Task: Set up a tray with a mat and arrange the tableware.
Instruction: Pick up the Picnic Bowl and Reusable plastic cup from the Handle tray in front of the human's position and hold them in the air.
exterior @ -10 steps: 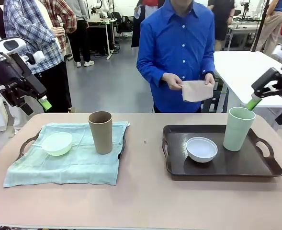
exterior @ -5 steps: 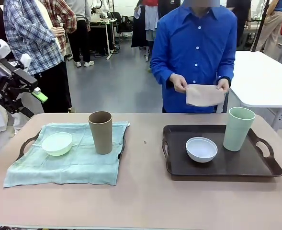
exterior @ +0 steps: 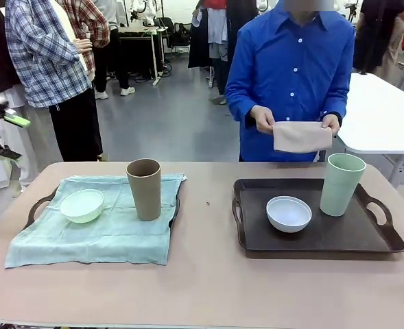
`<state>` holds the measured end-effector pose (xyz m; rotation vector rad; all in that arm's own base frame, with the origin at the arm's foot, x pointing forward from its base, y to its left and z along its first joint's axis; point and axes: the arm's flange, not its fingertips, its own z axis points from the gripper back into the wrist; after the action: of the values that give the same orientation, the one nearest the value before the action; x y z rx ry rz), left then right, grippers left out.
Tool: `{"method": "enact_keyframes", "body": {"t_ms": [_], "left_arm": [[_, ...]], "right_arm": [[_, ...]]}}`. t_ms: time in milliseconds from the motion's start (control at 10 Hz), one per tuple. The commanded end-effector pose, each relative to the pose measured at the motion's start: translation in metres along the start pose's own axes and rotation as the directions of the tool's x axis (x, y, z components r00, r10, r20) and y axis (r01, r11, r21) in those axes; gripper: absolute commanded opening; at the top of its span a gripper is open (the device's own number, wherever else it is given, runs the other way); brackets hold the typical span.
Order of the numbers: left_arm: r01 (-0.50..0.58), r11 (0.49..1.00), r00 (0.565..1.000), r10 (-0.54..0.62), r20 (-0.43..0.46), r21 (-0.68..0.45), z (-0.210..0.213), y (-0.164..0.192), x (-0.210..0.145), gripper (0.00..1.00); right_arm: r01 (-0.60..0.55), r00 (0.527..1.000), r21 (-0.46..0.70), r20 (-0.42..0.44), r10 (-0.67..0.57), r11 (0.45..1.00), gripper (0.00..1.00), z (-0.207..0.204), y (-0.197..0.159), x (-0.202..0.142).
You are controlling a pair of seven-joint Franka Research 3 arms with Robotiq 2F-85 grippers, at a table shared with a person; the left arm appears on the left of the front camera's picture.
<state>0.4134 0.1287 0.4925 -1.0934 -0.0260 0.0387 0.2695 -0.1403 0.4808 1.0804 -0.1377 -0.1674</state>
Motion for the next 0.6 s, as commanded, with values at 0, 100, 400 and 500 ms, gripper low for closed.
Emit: {"method": "enact_keyframes", "body": {"t_ms": [0,100,400,500], "left_arm": [[0.005,0.997,0.999,-0.001,0.047,-0.076,0.027,0.012,-0.005,1.00],[-0.027,0.996,0.999,0.030,0.045,-0.082,0.037,0.022,-0.008,1.00],[-0.068,0.995,0.998,0.068,-0.005,-0.066,0.022,0.032,-0.011,1.00],[-0.066,0.996,0.998,0.065,-0.023,-0.062,0.013,0.028,-0.012,1.00]], "right_arm": [[-0.011,1.000,0.051,0.022,0.010,0.999,1.00,0.020,-0.021,-0.021],[-0.023,0.998,0.090,0.062,0.018,0.996,1.00,0.032,-0.029,-0.034],[-0.078,0.980,0.211,0.197,0.035,0.974,1.00,0.067,-0.048,-0.071],[-0.057,0.982,0.224,0.189,0.014,0.973,1.00,0.074,-0.051,-0.078]]}}
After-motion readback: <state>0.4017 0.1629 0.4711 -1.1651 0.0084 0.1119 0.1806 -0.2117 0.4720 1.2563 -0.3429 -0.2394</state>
